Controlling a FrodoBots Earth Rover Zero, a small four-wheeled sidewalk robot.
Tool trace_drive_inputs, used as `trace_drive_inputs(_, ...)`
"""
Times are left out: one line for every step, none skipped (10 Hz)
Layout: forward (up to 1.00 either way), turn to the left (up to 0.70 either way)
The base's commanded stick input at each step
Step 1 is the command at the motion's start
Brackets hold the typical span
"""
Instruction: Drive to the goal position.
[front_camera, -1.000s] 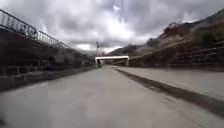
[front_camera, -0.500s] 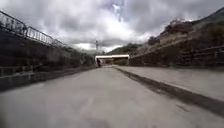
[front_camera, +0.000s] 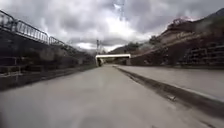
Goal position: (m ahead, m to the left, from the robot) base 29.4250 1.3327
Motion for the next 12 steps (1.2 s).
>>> trace_drive_inputs(1.00, 0.00)
trace_drive_inputs(1.00, 0.00)
trace_drive_inputs(1.00, 0.00)
trace_drive_inputs(1.00, 0.00)
trace_drive_inputs(1.00, 0.00)
trace_drive_inputs(1.00, 0.00)
trace_drive_inputs(1.00, 0.00)
trace_drive_inputs(1.00, 0.00)
trace_drive_inputs(1.00, 0.00)
trace_drive_inputs(1.00, 0.00)
trace_drive_inputs(1.00, 0.00)
trace_drive_inputs(1.00, 0.00)
